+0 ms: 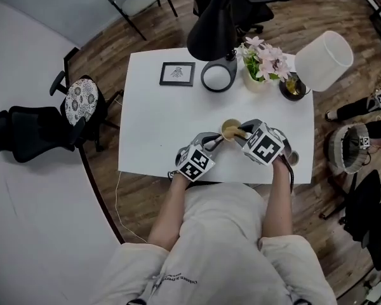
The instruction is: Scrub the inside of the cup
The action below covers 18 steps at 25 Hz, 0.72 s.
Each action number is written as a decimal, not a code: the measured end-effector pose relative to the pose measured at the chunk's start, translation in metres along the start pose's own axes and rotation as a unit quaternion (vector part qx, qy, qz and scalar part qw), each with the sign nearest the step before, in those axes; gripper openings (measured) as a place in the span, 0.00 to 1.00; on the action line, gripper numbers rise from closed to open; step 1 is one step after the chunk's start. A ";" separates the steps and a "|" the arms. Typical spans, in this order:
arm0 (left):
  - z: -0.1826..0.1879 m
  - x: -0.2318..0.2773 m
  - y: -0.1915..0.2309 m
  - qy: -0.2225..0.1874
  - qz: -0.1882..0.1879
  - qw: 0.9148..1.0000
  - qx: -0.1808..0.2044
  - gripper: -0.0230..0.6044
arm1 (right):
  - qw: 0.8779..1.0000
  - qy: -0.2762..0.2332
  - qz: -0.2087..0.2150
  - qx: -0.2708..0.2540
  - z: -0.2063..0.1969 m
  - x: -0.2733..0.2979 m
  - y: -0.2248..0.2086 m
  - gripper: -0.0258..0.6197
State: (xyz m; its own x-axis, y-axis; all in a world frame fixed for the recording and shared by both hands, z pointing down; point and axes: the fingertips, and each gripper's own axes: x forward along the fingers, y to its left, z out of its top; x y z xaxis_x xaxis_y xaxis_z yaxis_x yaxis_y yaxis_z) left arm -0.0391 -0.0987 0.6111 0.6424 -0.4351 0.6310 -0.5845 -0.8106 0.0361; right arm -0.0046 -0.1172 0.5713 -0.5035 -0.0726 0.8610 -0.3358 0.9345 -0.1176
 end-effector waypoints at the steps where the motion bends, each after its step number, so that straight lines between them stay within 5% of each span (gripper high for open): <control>1: 0.004 0.004 -0.008 -0.001 -0.017 1.000 0.012 0.12 | 1.000 0.009 -0.002 0.001 -0.007 0.000 0.000 0.22; 8: 0.022 0.019 -0.048 -0.005 -0.086 0.994 0.065 0.12 | 0.997 0.075 0.003 0.013 -0.049 0.006 0.007 0.22; 18: 0.033 0.022 -0.065 0.000 -0.137 0.983 0.121 0.12 | 0.996 0.052 -0.018 0.073 -0.060 0.015 0.005 0.21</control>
State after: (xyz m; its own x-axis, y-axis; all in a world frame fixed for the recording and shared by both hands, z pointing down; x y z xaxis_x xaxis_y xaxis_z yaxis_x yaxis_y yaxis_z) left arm 0.0292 -0.0682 0.5972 0.7598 -0.1867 0.6228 -0.2542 -0.9669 0.0203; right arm 0.0343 -0.0923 0.6131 -0.4075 -0.0613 0.9112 -0.4681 0.8707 -0.1508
